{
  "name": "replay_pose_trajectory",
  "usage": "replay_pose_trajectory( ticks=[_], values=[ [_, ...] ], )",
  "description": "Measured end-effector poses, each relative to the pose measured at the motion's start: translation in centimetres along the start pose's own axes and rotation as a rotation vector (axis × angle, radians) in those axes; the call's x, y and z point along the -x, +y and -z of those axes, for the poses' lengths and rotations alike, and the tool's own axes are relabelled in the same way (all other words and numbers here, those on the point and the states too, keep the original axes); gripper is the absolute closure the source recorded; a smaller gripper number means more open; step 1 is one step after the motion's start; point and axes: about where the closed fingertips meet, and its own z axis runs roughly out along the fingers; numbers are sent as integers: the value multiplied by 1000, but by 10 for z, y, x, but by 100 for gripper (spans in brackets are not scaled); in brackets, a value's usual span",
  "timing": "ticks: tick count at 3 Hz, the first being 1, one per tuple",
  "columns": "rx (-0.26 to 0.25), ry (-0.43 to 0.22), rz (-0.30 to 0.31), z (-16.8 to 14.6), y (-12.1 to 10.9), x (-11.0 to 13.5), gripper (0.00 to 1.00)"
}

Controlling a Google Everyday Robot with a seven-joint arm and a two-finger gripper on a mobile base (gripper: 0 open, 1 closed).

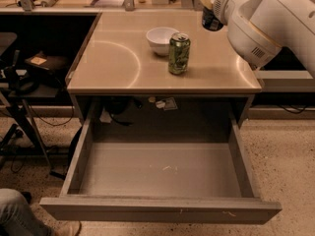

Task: Pick pepsi can from top drawer and place on counter

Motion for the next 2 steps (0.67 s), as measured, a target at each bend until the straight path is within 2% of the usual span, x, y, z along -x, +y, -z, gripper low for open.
replay_pose_trajectory(
  ticks=[1,2],
  values=[
    [-37,80,-30,-7,-17,-35,100],
    [-12,176,-71,-5,-4,-64,100]
  ],
)
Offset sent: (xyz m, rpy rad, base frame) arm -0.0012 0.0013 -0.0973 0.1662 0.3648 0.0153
